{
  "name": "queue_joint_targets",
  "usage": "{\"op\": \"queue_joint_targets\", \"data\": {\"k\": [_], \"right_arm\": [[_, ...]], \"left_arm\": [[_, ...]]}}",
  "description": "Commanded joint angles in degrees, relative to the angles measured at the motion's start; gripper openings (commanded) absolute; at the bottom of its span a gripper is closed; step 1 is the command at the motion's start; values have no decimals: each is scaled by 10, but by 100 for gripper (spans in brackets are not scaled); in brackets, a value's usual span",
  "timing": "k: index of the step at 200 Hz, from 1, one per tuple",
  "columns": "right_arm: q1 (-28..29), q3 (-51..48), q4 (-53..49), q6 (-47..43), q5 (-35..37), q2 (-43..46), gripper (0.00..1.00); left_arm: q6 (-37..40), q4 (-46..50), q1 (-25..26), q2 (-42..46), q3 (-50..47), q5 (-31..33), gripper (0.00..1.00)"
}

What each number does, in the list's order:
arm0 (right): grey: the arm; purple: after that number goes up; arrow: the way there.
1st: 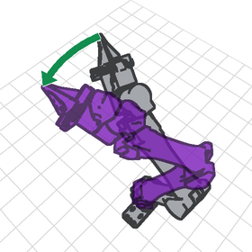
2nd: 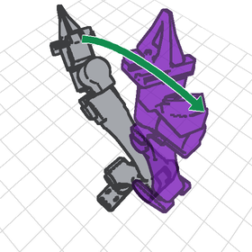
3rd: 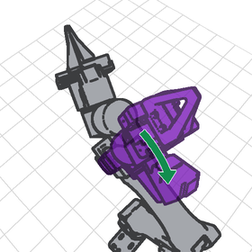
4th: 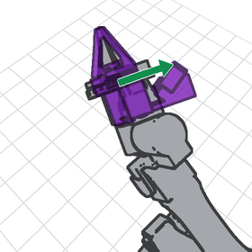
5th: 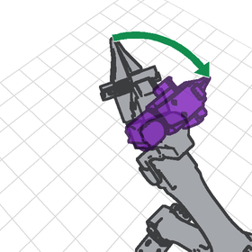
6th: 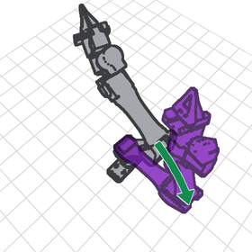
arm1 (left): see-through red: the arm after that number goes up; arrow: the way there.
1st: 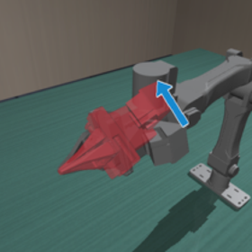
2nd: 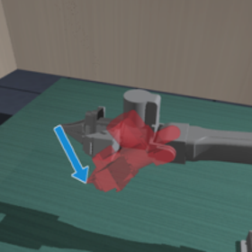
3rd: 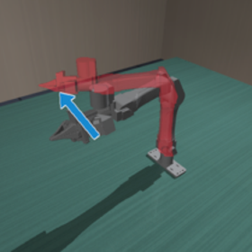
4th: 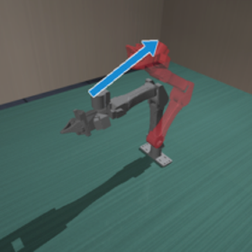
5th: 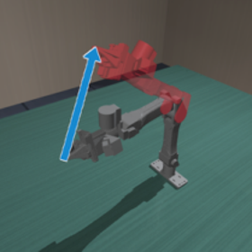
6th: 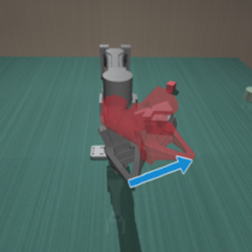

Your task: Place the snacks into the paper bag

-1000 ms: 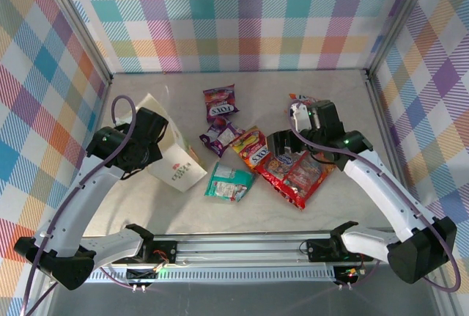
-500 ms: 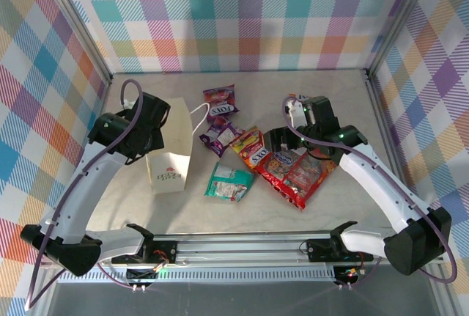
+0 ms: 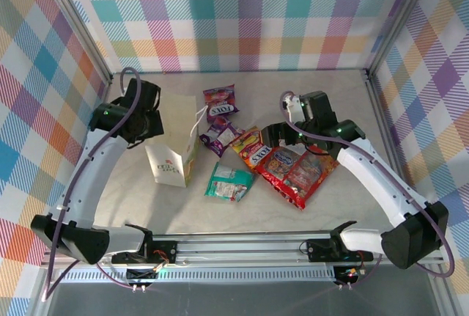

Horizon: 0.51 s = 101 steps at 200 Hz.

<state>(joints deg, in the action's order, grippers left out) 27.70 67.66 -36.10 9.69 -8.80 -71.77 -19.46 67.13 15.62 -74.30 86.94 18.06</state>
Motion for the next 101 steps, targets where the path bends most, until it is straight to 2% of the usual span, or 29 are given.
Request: {"op": "queue_joint_targets", "data": {"k": [1, 48, 101], "right_arm": [[6, 23, -8, 6, 4, -10, 99], [16, 38, -17, 10, 18, -31, 99], [23, 50, -33, 15, 34, -45, 99]], "left_arm": [[19, -20, -31, -3, 18, -38, 4], [26, -34, -82, -13, 6, -77, 5], [62, -39, -108, -41, 3, -116, 8]]}}
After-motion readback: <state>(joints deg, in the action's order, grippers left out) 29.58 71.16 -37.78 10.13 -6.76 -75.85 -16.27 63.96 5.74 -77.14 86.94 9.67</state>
